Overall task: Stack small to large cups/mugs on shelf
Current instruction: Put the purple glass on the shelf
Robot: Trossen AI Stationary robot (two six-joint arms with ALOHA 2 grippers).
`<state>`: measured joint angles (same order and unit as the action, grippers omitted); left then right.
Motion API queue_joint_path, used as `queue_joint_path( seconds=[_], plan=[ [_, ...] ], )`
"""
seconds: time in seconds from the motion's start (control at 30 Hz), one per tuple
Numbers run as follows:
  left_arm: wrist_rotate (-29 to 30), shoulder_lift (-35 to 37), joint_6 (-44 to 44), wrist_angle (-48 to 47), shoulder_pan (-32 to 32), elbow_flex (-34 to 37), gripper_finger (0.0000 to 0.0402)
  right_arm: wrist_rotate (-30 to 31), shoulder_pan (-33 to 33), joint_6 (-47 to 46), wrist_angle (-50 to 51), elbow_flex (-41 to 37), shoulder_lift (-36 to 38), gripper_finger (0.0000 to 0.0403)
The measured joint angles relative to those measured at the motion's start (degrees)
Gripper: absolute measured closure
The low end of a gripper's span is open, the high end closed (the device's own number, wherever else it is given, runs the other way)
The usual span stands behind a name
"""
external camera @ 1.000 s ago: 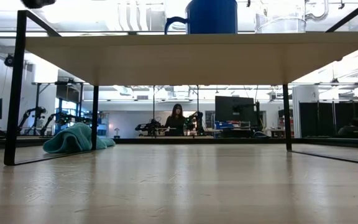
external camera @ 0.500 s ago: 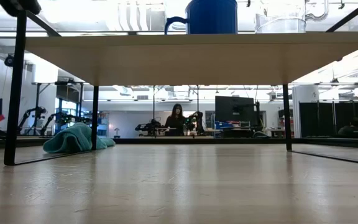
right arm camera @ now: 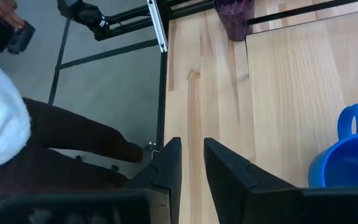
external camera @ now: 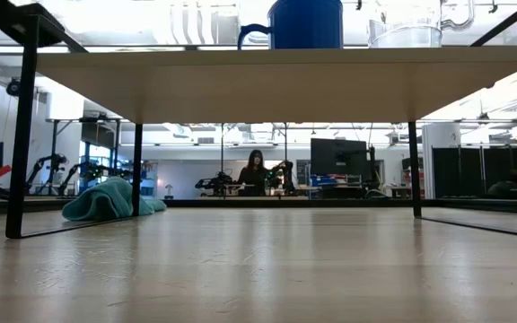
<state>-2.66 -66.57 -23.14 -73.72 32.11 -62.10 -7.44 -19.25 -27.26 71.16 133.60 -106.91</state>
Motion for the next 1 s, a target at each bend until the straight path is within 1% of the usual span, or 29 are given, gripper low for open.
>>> queue_joint_path(
  seconds=[0.17,0.33,1.0],
  plan=[
    [-0.02,-0.34,0.02,3.35,0.26,2.57,0.0338,0.02,-0.01,-2.48,0.01,0.0,0.0,0.0339],
    [-0.04,0.02,-0.08,3.84,0.49,4.19,0.0338,0.02,-0.41,-2.67,0.04,0.0,0.0,0.0338],
    [-0.12,0.07,-0.09,4.32,0.64,4.44,0.0338,0.02,-0.63,-2.72,0.04,0.0,0.0,0.0338]
  ],
)
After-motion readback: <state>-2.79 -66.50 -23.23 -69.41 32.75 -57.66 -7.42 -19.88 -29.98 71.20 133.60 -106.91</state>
